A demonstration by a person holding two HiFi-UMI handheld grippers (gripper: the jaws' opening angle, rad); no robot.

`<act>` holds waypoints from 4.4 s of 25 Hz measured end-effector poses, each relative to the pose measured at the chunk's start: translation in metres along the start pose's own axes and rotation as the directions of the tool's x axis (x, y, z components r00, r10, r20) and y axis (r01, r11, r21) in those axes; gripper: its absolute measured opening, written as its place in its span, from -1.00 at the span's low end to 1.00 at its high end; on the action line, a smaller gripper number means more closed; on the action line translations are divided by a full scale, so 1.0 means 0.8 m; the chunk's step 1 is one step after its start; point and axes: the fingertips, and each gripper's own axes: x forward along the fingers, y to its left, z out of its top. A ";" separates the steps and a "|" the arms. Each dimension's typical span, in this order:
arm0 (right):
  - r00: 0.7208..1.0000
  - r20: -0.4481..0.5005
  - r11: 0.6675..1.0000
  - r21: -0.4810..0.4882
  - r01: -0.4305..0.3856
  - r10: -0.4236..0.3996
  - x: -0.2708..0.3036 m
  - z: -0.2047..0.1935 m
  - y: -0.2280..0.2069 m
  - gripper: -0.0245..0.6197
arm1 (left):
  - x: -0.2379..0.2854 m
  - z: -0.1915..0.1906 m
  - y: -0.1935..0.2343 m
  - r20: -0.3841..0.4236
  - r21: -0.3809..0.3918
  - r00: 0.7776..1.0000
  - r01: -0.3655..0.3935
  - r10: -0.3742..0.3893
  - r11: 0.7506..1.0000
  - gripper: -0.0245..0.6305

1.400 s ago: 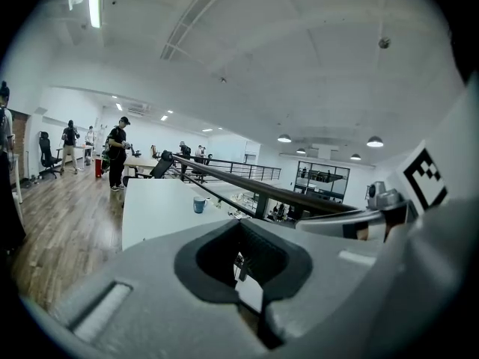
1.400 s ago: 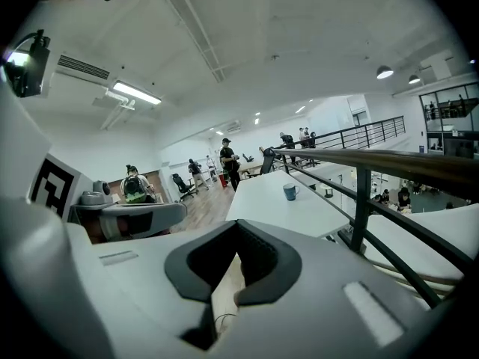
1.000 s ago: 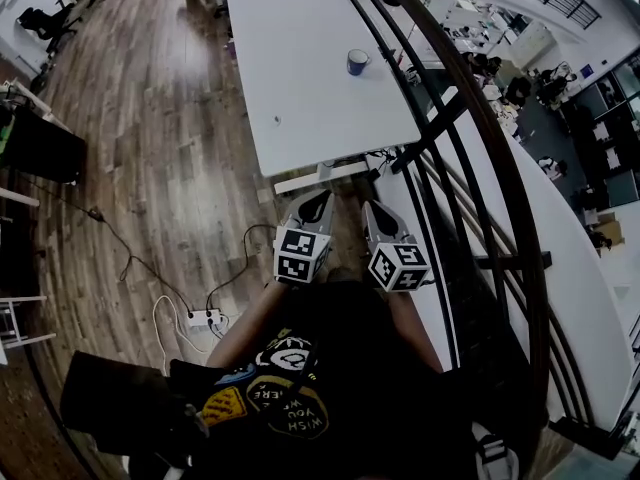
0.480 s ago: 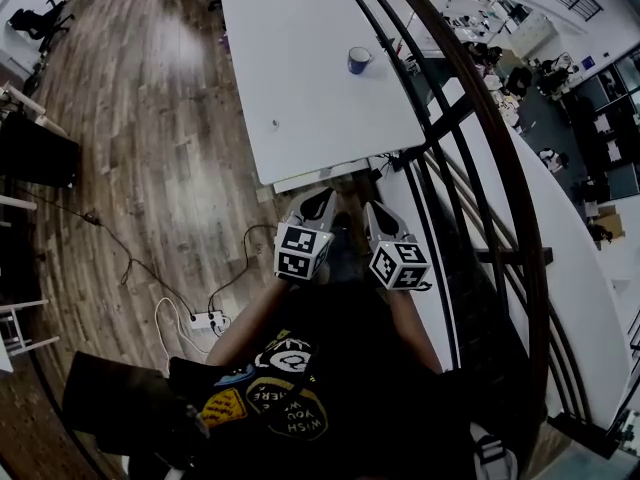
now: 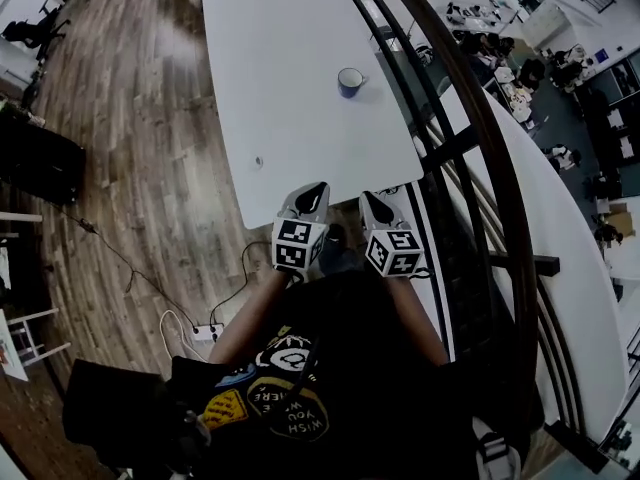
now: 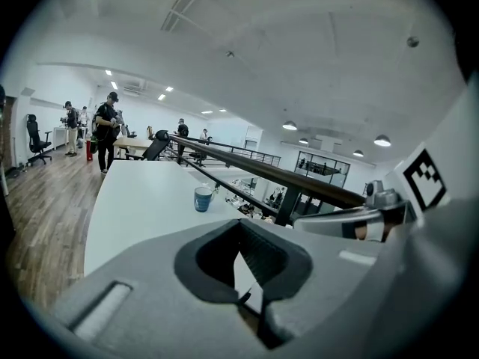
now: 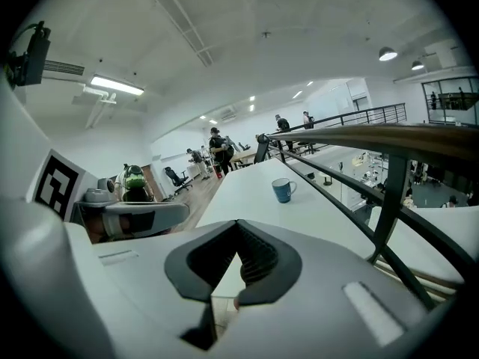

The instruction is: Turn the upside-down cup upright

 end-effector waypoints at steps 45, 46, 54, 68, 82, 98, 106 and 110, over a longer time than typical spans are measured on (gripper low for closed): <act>1.000 0.006 0.886 -0.463 0.004 -0.001 0.166 0.026 -0.014 0.30 | 0.066 0.085 0.044 -0.150 -0.202 0.941 0.272 -0.304 0.941 -0.15; 1.000 -0.015 0.872 -0.489 -0.026 0.021 0.150 0.028 -0.002 0.30 | 0.067 0.085 0.031 -0.178 -0.193 0.934 0.275 -0.309 0.942 -0.13; 0.998 -0.039 0.735 -0.676 -0.059 0.044 0.068 0.047 0.069 0.30 | 0.037 0.060 0.001 -0.345 -0.087 0.914 0.197 -0.215 0.977 -0.67; 0.927 0.177 0.842 0.389 -0.375 0.331 0.014 0.055 0.040 0.25 | 0.002 0.098 0.042 -0.104 -0.360 0.976 0.142 -0.191 0.922 -0.75; 0.665 0.648 -0.271 0.761 -0.590 0.372 0.061 0.090 0.044 0.43 | 0.006 0.088 -0.003 0.024 -0.267 0.967 0.250 -0.252 0.931 -0.75; 0.999 0.005 0.986 0.159 -0.043 0.043 0.262 0.010 -0.085 0.40 | -0.002 -0.043 0.156 -0.145 -0.176 0.985 -0.121 0.096 0.977 -0.91; 0.987 0.083 0.865 -0.476 0.161 -0.139 0.366 0.002 -0.091 0.40 | -0.040 -0.097 0.197 -0.227 -0.173 0.959 -0.211 0.170 0.962 -0.91; 0.987 0.057 0.816 -0.555 0.159 -0.153 0.372 -0.008 -0.076 0.39 | -0.044 -0.103 0.206 -0.232 -0.168 0.958 -0.210 0.168 0.963 -0.91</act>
